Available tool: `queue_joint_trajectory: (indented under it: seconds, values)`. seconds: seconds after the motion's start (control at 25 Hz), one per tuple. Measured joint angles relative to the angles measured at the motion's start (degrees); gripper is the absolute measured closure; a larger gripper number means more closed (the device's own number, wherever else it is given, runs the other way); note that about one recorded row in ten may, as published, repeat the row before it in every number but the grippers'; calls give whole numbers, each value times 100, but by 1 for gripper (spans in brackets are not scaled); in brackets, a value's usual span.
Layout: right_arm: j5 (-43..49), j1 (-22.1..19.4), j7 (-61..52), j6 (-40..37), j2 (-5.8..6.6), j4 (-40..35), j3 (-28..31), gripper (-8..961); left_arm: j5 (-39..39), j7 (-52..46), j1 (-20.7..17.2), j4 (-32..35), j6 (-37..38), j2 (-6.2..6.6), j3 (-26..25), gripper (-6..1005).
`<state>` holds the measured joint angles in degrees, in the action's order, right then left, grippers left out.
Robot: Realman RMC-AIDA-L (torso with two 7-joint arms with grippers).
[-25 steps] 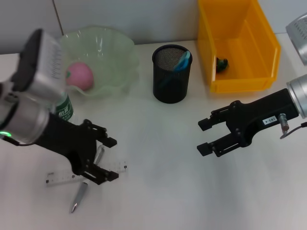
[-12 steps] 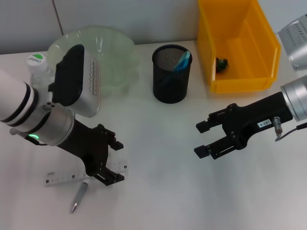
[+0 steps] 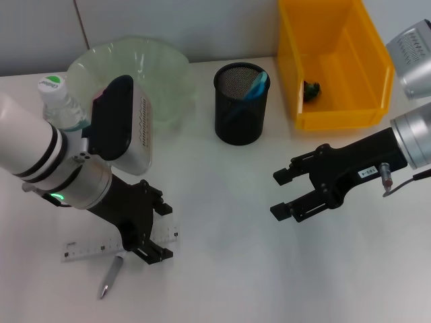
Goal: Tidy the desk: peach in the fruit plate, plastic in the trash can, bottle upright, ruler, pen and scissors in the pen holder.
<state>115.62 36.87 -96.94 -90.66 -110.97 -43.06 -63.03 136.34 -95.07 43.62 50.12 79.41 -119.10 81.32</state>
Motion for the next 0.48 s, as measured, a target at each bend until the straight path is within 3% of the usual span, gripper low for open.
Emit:
queue_joint_trajectory:
  seconds: [0.48]
  values:
    - [119, 14, 0, 80, -60, -1, 8, 160, 79, -12, 113, -173, -78, 0, 79, 186]
